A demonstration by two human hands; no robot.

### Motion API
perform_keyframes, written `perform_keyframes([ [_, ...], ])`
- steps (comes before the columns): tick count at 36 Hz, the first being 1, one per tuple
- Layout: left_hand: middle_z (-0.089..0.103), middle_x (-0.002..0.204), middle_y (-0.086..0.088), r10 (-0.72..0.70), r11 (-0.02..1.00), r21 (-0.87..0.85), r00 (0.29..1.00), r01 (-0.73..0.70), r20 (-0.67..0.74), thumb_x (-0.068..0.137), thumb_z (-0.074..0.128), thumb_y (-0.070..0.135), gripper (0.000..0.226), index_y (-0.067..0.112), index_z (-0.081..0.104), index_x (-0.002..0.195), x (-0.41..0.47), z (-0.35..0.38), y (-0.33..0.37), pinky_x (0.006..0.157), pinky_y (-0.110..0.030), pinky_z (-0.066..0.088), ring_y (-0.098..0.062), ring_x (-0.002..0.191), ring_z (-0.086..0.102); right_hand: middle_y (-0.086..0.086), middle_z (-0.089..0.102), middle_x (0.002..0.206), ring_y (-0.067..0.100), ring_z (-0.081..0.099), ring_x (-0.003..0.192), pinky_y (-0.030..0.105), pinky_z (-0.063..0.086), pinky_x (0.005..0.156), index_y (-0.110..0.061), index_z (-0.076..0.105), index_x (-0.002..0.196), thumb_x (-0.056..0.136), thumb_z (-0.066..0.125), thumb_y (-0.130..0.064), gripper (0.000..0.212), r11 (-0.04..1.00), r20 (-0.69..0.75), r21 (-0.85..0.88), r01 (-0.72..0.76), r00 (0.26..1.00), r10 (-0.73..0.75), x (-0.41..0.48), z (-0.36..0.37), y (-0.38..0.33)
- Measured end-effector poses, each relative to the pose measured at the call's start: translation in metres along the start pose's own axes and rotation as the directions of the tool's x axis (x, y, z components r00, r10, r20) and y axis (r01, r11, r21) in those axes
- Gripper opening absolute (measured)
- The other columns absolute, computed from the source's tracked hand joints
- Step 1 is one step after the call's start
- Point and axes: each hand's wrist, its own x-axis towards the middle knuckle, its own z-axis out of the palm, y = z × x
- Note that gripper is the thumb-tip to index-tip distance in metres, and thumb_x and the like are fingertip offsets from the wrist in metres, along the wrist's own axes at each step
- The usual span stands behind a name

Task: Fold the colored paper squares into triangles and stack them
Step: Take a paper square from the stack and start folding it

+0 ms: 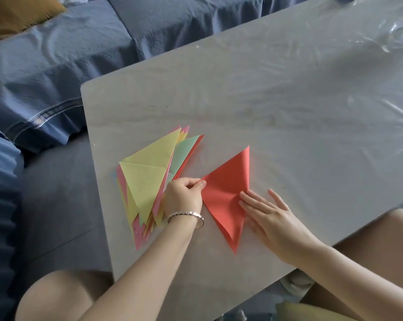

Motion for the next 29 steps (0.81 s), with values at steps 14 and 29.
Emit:
perform_keyframes([
  [14, 0.071, 0.084, 0.005, 0.001, 1.0, -0.014, 1.0, -0.001, -0.013, 0.079, 0.071, 0.019, 0.007, 0.015, 0.073, 0.084, 0.0, 0.0, -0.004, 0.071, -0.019, 0.043, -0.01, 0.079, 0.064, 0.004, 0.053, 0.134, 0.028, 0.037, 0.133, 0.048, 0.023, 0.11, -0.008, 0.059, 0.123, 0.098, 0.04, -0.024, 0.035, 0.983, -0.081, 0.021, -0.18, 0.98, 0.181, 0.058, -0.009, 0.039],
  [29, 0.064, 0.072, 0.01, -0.025, 0.999, -0.022, 1.0, 0.025, -0.003, 0.078, 0.072, 0.02, 0.006, 0.016, 0.073, 0.083, 0.0, -0.001, -0.003, 0.07, -0.019, 0.043, -0.01, 0.074, 0.062, -0.007, 0.023, 0.153, 0.012, 0.009, 0.143, 0.03, 0.002, 0.114, -0.018, 0.033, 0.143, 0.095, 0.044, -0.042, 0.055, 0.947, 0.031, 0.08, -0.312, 0.95, 0.31, 0.078, -0.011, 0.045],
])
